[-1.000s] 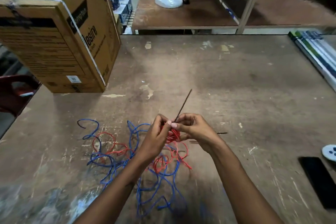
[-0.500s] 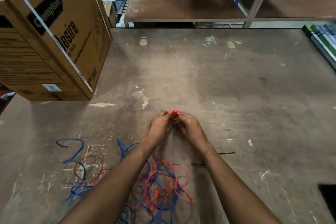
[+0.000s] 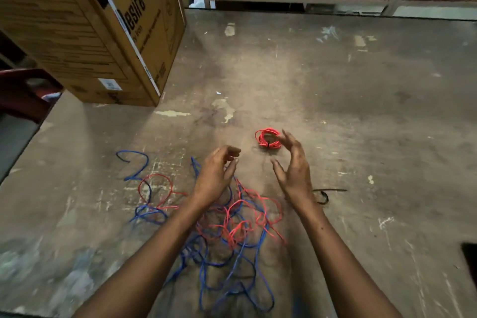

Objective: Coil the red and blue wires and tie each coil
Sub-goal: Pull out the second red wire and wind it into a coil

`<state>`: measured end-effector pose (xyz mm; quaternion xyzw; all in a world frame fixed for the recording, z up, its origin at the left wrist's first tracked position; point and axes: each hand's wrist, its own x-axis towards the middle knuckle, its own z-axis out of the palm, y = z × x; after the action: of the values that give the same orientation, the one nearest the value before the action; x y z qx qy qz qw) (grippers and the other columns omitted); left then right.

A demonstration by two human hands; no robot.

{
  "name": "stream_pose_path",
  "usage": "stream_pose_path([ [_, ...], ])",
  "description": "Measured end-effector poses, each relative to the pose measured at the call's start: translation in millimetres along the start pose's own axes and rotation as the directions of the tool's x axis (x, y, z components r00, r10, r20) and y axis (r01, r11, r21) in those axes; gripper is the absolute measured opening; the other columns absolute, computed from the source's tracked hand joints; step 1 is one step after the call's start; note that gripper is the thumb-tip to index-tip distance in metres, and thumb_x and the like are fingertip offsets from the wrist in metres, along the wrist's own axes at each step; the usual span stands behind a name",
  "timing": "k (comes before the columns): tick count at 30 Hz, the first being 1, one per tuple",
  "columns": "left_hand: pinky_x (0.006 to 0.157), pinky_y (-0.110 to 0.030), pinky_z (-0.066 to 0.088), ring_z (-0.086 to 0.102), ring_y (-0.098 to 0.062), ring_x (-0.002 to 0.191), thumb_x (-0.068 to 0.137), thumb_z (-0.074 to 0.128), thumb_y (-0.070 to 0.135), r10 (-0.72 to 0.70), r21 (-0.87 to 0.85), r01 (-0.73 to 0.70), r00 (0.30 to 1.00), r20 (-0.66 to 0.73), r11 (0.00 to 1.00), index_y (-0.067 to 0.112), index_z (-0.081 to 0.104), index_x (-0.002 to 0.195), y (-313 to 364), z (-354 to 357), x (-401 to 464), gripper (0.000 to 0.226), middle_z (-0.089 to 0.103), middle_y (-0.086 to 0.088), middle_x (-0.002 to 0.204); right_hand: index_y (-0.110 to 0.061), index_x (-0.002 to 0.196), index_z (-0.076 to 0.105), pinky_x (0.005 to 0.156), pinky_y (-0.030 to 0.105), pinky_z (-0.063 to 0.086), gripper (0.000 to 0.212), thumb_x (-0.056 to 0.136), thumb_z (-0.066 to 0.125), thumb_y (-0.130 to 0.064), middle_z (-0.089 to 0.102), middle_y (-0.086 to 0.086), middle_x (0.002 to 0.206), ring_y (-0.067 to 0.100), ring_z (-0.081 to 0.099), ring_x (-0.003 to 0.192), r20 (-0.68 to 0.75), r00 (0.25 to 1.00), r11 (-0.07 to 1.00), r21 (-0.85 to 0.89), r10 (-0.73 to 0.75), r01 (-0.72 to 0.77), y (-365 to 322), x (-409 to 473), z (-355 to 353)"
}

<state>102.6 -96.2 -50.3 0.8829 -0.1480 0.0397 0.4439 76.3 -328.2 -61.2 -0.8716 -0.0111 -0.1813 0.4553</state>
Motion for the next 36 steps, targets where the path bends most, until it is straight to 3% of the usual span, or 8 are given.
stream_pose_path([
  [3,0.085,-0.036,0.058,0.070,-0.009,0.093,0.101,0.068,0.010,-0.024,-0.034,0.022,0.998,-0.059,0.999,0.016,0.073,0.114,7,-26,-46,0.015,0.073,0.004,0.106,-0.009,0.152,0.047,0.113,0.034,0.047,0.065,0.093,0.074,-0.003,0.062,0.009,0.139,0.020,0.063,0.128,-0.019,0.996,0.996,-0.027,0.089,-0.089,-24,-30,-6],
  [8,0.089,-0.039,0.053,0.067,-0.012,0.103,0.101,0.064,0.054,0.048,0.147,-0.054,0.998,0.044,0.988,0.031,0.072,0.111,6,-47,-109,0.027,0.070,0.015,0.108,-0.025,0.131,0.069,0.099,0.043,0.056,0.031,0.101,0.068,-0.032,0.074,0.005,0.120,0.024,0.070,0.115,0.339,0.895,0.937,-0.291,0.289,-0.192,-55,-87,0],
  [13,0.095,-0.039,0.054,0.067,-0.018,0.108,0.087,0.057,0.075,0.010,0.309,-0.095,0.964,0.265,0.946,0.029,0.073,0.116,-10,-36,-138,0.056,0.072,0.007,0.115,-0.019,0.142,0.053,0.100,0.044,0.050,0.051,0.099,0.067,-0.042,0.062,0.019,0.131,0.040,0.061,0.124,0.152,0.862,0.738,-0.600,0.484,-0.309,-79,-125,23],
  [18,0.080,-0.043,0.058,0.071,-0.015,0.084,0.084,0.081,0.033,-0.043,0.121,0.008,0.954,0.296,0.993,0.030,0.064,0.098,-8,-36,-140,0.022,0.073,0.006,0.093,-0.014,0.123,0.073,0.087,0.036,0.054,0.037,0.088,0.083,-0.019,0.079,0.010,0.102,0.028,0.074,0.101,0.073,0.847,0.812,-0.338,0.526,-0.475,-84,-127,26],
  [22,0.074,-0.034,0.057,0.068,-0.004,0.078,0.089,0.082,0.022,0.037,-0.057,-0.026,0.979,0.201,0.998,0.032,0.058,0.098,2,-53,-136,0.028,0.071,0.011,0.087,-0.027,0.106,0.082,0.067,0.033,0.058,0.021,0.096,0.070,-0.013,0.081,0.000,0.086,0.014,0.073,0.071,0.070,0.862,0.863,-0.089,0.503,-0.497,-98,-130,14],
  [25,0.071,-0.021,0.054,0.067,0.000,0.079,0.090,0.084,0.014,0.057,-0.274,-0.021,0.990,0.126,0.961,0.018,0.064,0.105,24,-78,-136,0.025,0.071,0.013,0.087,-0.023,0.117,0.075,0.061,0.027,0.058,0.026,0.105,0.059,-0.006,0.079,0.012,0.098,0.018,0.075,0.075,0.065,0.880,0.852,0.228,0.471,-0.472,-129,-139,-2],
  [32,0.069,-0.038,0.052,0.060,-0.023,0.071,0.084,0.083,0.044,0.217,-0.394,-0.138,0.962,0.163,0.909,0.033,0.064,0.112,51,-130,-131,0.035,0.065,0.012,0.091,-0.015,0.134,0.057,0.071,0.042,0.061,0.043,0.093,0.046,-0.008,0.045,0.022,0.080,0.037,0.073,0.062,0.035,0.920,0.745,0.575,0.390,-0.338,-185,-155,-23],
  [36,0.061,-0.023,0.041,0.049,-0.025,0.061,0.084,0.089,0.030,0.302,-0.320,-0.242,0.941,0.153,0.916,0.030,0.069,0.111,69,-138,-138,0.033,0.066,0.016,0.092,-0.014,0.138,0.054,0.059,0.027,0.052,0.035,0.106,0.063,-0.019,0.066,0.022,0.072,0.032,0.074,0.058,0.125,0.920,0.668,0.652,0.372,-0.359,-202,-163,-24],
])
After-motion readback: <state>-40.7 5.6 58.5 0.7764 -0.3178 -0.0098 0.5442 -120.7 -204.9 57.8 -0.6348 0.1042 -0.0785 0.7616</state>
